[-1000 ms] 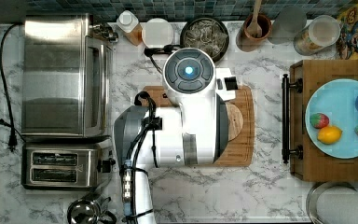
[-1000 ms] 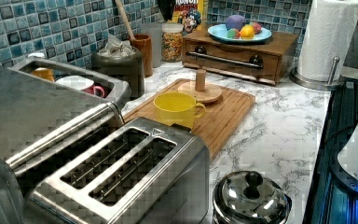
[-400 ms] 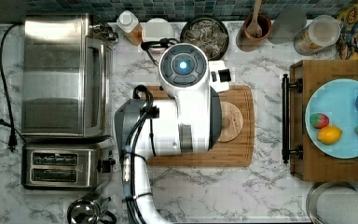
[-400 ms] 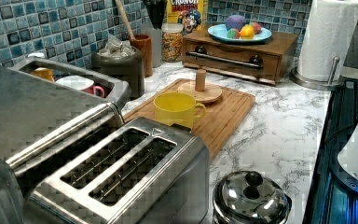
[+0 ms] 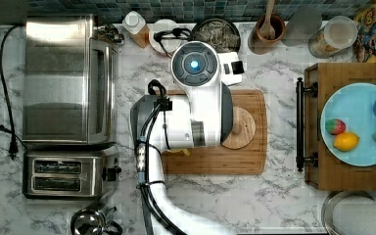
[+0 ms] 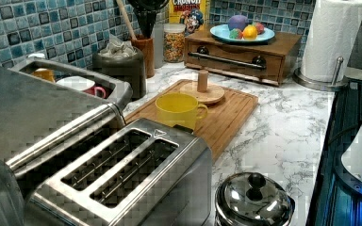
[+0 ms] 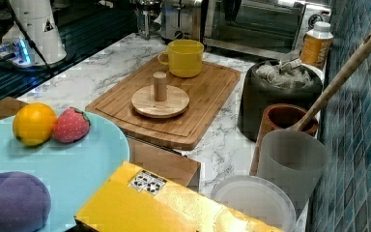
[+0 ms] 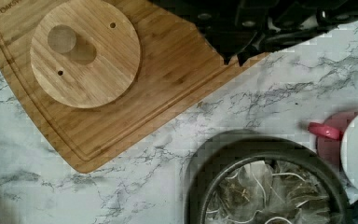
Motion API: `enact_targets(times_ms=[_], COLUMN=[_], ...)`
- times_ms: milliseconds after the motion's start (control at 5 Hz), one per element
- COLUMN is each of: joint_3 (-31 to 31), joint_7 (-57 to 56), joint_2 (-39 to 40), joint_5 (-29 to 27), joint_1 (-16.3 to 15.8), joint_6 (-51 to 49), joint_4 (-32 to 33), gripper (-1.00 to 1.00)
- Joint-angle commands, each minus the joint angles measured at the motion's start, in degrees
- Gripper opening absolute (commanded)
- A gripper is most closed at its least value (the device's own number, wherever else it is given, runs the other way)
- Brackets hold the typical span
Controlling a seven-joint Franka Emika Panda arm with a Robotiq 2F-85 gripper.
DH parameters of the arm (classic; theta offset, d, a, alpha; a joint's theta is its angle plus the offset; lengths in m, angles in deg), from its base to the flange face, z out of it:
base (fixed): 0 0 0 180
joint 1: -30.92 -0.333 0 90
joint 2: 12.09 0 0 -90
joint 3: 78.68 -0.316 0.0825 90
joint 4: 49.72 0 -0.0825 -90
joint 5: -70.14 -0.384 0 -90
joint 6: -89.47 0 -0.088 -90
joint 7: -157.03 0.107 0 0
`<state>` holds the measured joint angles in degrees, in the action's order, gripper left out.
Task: Get a tea bag.
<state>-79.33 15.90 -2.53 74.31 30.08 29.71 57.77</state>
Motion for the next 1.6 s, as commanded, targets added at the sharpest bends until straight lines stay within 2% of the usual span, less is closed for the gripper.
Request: enact_targets(times_ms=[200, 600, 800, 1000, 1200, 1400, 1600], joint_3=[1.5, 1.4, 4.6, 2.9, 2.9, 2.9, 3.8], joint_7=[7.9, 9.7, 9.6, 9.5, 9.0, 8.8, 9.9], joint_2=[-0.6, 6.6, 10.6, 14.1, 15.2, 17.8, 15.3], joint_5=[1.1, 3.1, 2.8, 3.5, 3.0, 3.5, 3.3], joint_1=[1.5, 1.1, -1.7, -0.4, -0.4, -0.5, -0.7], joint_6=[4.7, 2.2, 0.3, -1.9, -1.4, -3.4, 5.0], joint_4=[-12.7, -21.5, -26.6, -30.6, -29.8, -31.8, -26.4], gripper=[1.00, 1.00, 1.00, 1.00, 1.00, 1.00, 1.00])
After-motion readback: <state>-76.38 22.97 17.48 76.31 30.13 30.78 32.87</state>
